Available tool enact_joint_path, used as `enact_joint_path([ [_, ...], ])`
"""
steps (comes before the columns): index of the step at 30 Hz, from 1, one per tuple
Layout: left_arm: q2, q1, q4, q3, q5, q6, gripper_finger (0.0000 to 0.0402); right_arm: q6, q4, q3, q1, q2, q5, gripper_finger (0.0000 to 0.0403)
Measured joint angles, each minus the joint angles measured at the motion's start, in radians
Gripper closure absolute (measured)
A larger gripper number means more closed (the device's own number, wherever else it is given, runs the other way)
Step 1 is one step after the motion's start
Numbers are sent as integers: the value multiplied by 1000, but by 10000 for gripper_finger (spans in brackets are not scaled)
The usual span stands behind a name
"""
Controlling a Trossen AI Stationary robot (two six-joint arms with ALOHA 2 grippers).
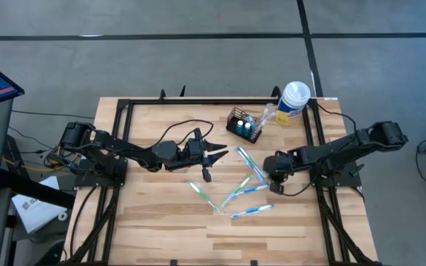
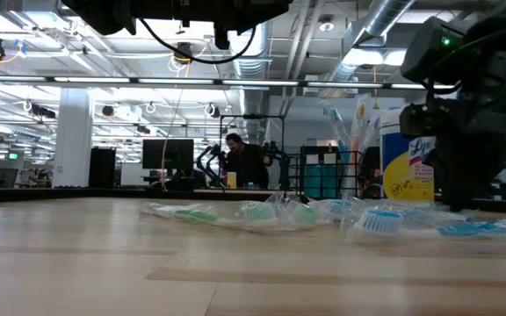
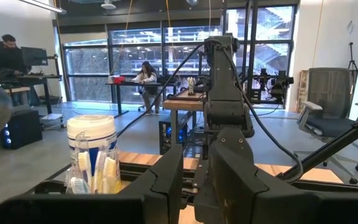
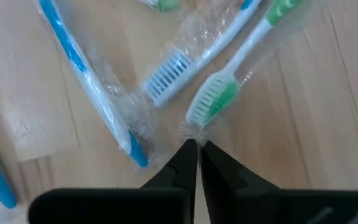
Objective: Pick & Place toothbrushing station
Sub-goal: Put the green toothbrush into the mesh organizer
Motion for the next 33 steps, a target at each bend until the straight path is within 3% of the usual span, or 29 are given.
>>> enact_joint_path([
  [10, 0, 0, -14, 0, 0, 0, 325, -36, -76, 63, 27, 0, -7, 402],
  [26, 0, 0, -28, 0, 0, 0, 325, -167, -326, 343, 27, 0, 8, 403],
  [33, 0, 0, -44, 0, 117, 8, 325, -236, -397, 461, 18, 0, 30, 403],
])
